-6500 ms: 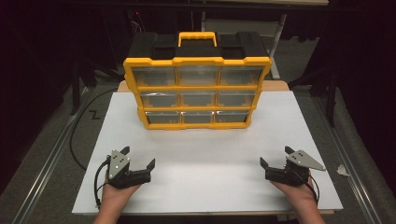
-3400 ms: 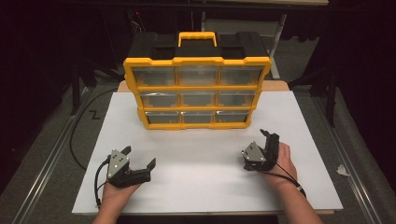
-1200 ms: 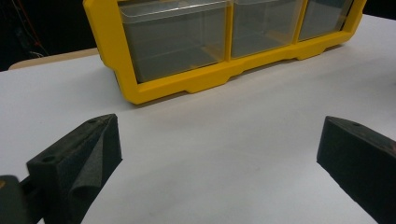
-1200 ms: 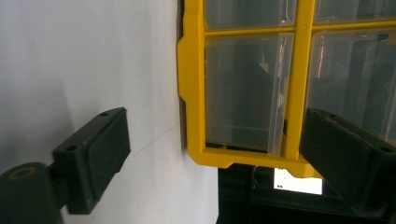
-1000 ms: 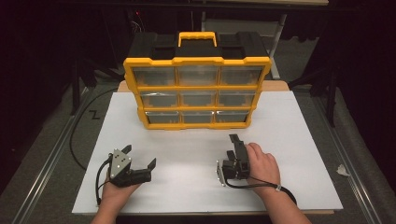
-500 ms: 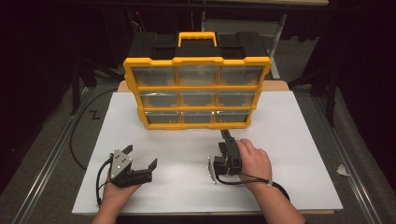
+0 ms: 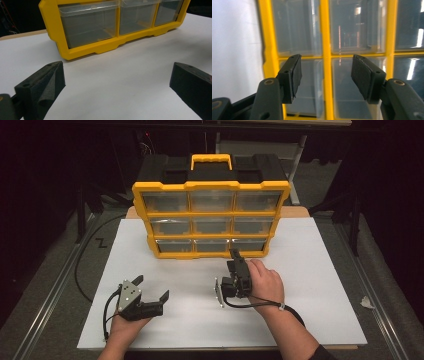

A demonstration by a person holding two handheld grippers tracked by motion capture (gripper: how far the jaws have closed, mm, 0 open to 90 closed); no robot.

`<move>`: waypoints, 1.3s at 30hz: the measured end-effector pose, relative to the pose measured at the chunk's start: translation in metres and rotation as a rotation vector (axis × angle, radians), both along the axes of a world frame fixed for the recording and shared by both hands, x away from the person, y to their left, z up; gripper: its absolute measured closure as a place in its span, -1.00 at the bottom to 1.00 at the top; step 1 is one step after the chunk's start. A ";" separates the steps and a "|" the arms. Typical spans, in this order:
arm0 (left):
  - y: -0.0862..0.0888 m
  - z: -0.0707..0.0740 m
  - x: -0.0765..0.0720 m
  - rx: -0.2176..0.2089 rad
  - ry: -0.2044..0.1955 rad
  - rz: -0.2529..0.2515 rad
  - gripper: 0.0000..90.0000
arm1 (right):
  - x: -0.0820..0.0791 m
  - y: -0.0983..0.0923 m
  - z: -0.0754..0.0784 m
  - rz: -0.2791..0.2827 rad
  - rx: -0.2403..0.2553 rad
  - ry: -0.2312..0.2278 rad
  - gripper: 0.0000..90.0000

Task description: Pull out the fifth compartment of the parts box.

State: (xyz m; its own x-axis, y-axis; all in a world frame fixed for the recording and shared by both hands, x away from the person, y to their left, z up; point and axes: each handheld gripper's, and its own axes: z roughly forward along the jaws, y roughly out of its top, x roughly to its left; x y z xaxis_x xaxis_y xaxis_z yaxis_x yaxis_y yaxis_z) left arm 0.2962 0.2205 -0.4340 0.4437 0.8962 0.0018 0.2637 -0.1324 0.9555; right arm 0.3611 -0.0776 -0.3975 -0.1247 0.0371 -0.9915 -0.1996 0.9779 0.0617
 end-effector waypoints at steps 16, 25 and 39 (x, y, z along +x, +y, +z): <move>-0.001 0.000 -0.001 0.001 0.001 -0.006 -0.99 | 0.019 0.020 0.031 -0.021 0.059 -0.033 0.19; 0.001 0.000 -0.003 0.002 0.003 0.002 -0.99 | 0.033 0.032 0.045 -0.023 0.032 -0.060 0.30; 0.000 -0.001 0.001 0.007 0.010 -0.032 -0.98 | 0.061 0.055 0.049 -0.040 -0.018 -0.137 0.49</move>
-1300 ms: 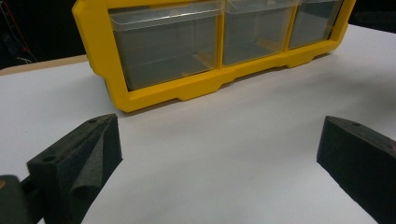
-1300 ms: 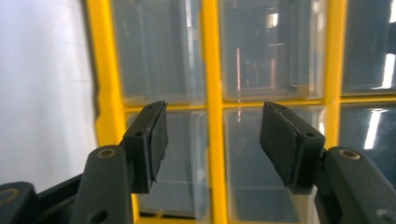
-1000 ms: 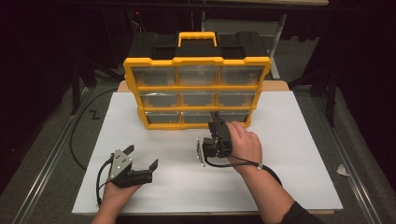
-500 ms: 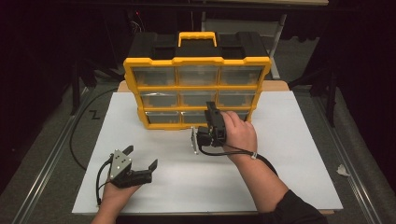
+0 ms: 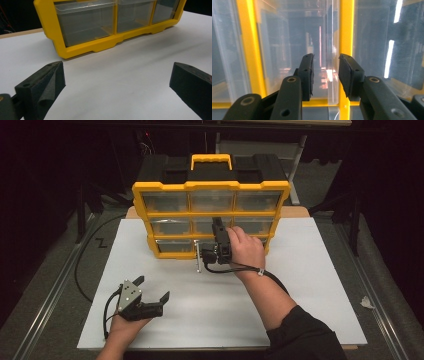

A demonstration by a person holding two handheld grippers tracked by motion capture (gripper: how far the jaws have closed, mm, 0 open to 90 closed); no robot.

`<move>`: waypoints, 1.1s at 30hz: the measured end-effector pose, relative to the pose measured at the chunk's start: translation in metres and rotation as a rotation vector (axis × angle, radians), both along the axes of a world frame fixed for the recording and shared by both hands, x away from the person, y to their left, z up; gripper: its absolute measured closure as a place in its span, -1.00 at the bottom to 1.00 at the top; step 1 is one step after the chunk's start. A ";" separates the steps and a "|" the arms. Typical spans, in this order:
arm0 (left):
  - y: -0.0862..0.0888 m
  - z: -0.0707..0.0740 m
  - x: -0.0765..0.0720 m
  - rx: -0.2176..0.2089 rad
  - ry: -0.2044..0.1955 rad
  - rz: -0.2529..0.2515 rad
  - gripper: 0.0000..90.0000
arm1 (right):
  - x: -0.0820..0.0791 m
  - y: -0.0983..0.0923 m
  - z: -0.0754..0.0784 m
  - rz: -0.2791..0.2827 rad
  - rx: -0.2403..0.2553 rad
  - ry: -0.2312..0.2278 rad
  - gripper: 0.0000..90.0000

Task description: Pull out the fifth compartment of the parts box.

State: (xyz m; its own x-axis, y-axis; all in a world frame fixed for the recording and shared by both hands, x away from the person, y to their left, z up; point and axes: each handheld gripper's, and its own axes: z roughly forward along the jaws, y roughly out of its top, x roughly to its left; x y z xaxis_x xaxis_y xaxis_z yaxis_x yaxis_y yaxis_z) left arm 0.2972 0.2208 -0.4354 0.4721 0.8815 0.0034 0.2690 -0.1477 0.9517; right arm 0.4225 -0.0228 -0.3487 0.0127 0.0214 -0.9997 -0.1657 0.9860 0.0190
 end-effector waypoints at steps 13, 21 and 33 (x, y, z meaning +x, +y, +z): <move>-0.004 0.000 0.000 -0.002 0.001 -0.033 -0.97 | 0.001 0.005 -0.001 -0.017 -0.014 -0.044 0.77; -0.003 0.001 0.000 -0.003 -0.001 -0.029 -0.97 | -0.001 0.003 0.003 -0.009 0.008 -0.037 0.74; -0.003 0.001 0.000 -0.004 0.000 -0.032 -0.96 | -0.012 -0.003 0.004 0.011 -0.025 -0.045 0.78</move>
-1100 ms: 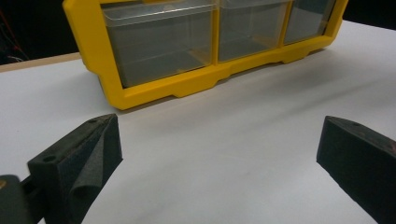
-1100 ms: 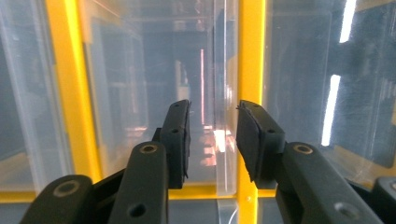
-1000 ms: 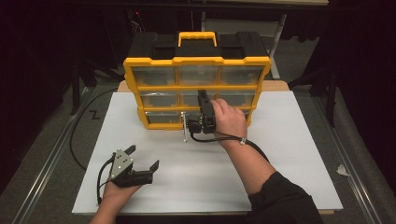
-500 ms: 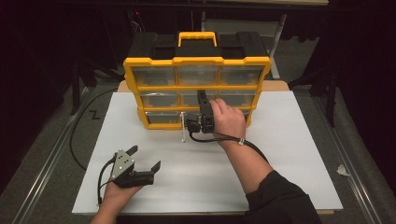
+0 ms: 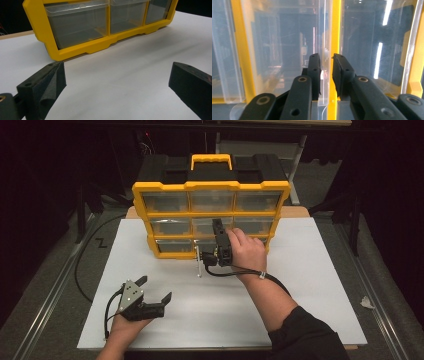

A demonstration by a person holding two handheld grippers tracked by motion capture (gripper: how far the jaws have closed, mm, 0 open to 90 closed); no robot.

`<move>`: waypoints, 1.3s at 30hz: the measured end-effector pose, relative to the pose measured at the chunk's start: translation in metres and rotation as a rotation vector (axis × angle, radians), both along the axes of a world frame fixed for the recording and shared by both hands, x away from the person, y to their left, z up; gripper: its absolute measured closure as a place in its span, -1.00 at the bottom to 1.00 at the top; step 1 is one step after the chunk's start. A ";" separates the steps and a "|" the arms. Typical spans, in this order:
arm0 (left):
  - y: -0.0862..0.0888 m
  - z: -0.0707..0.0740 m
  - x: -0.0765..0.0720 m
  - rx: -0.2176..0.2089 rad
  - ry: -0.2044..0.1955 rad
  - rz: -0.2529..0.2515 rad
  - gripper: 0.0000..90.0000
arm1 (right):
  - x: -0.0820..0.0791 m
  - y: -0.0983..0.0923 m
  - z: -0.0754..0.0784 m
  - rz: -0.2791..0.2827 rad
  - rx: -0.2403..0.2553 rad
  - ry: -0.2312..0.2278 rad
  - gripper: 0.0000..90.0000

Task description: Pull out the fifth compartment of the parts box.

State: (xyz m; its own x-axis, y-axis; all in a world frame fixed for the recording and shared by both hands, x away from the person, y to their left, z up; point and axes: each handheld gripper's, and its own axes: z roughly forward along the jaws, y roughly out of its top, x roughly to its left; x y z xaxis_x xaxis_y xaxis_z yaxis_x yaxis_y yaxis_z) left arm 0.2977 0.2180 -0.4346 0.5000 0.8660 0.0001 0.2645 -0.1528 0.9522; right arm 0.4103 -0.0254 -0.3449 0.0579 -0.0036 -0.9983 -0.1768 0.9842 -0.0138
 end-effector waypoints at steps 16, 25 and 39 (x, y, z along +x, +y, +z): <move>0.000 0.001 -0.001 -0.005 -0.004 0.002 -0.96 | -0.027 -0.003 0.000 0.024 0.000 0.007 0.80; 0.000 0.001 -0.001 0.000 0.002 -0.005 -0.96 | -0.041 -0.004 0.001 0.038 0.008 0.004 0.79; 0.000 0.001 -0.001 -0.001 0.000 0.001 -0.96 | -0.045 -0.006 0.011 0.027 0.026 0.109 0.26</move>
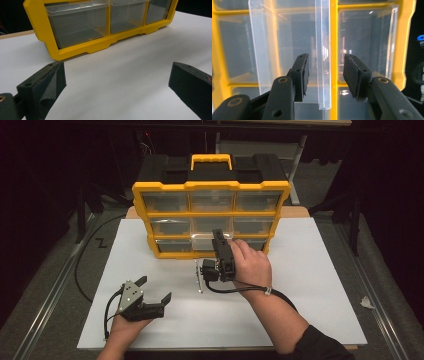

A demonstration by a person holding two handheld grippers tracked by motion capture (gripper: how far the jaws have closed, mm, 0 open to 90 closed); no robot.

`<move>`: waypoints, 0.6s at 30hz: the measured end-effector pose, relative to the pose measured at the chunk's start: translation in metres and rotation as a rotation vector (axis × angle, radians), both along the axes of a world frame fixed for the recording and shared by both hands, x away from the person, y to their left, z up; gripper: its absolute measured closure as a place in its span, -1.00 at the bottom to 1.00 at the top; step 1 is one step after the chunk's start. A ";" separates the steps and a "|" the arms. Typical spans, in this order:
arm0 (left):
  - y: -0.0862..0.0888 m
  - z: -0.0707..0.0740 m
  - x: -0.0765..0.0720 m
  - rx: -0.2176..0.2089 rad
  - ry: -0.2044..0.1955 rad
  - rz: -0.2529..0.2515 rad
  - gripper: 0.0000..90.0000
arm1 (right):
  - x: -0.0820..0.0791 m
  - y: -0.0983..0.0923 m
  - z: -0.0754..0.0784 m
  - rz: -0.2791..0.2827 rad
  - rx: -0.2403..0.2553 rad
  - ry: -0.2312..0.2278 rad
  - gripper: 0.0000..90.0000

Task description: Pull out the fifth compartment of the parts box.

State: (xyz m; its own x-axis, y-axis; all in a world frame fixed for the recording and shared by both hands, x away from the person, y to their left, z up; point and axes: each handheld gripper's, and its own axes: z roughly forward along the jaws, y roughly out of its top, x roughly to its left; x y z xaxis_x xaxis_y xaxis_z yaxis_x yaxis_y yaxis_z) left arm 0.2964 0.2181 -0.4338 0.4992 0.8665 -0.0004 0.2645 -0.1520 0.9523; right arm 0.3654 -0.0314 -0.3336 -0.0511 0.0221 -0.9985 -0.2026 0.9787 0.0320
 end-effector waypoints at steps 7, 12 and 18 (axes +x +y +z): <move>0.000 0.000 0.000 -0.001 -0.002 -0.001 -0.96 | 0.005 -0.009 0.002 -0.032 -0.005 0.038 0.31; 0.000 0.000 0.000 0.000 -0.002 0.000 -0.96 | 0.006 -0.014 0.001 -0.045 0.003 0.056 0.49; 0.000 0.000 0.000 0.000 -0.002 0.001 -0.96 | 0.005 -0.014 0.003 -0.044 0.011 0.034 0.72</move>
